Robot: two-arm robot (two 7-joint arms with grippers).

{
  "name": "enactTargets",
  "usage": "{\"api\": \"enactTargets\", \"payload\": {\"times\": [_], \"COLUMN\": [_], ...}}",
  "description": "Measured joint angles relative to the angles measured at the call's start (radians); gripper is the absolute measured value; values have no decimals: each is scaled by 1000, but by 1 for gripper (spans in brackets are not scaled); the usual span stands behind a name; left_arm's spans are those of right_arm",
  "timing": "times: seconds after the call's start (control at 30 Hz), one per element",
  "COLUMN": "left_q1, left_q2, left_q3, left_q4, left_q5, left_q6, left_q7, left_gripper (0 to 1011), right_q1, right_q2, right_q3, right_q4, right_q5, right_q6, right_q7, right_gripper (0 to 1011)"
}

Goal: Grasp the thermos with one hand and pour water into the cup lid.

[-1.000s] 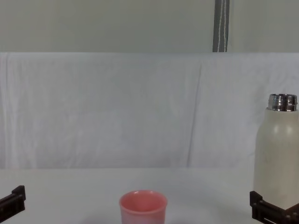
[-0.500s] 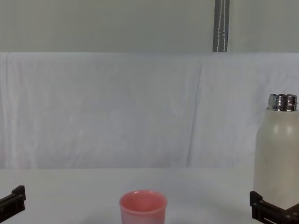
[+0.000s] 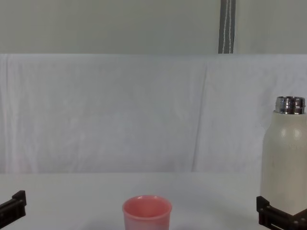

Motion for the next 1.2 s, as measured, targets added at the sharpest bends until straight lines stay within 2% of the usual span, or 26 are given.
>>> {"api": "enactTargets", "payload": {"times": [0.97,1.2], "left_q1": [0,0], "left_q2": [0,0], "left_q3": [0,0], "left_q4": [0,0], "left_q5": [0,0], "left_q6": [0,0], "left_q7": [0,0], "left_gripper": [1001,1001], "right_q1": [0,1], "right_q2": [0,-5], "right_q3": [0,23], "right_q4": [0,15], "right_q5": [0,14], "right_q6": [0,4], "right_q7": [0,44], "right_gripper": [1002,1001]}}
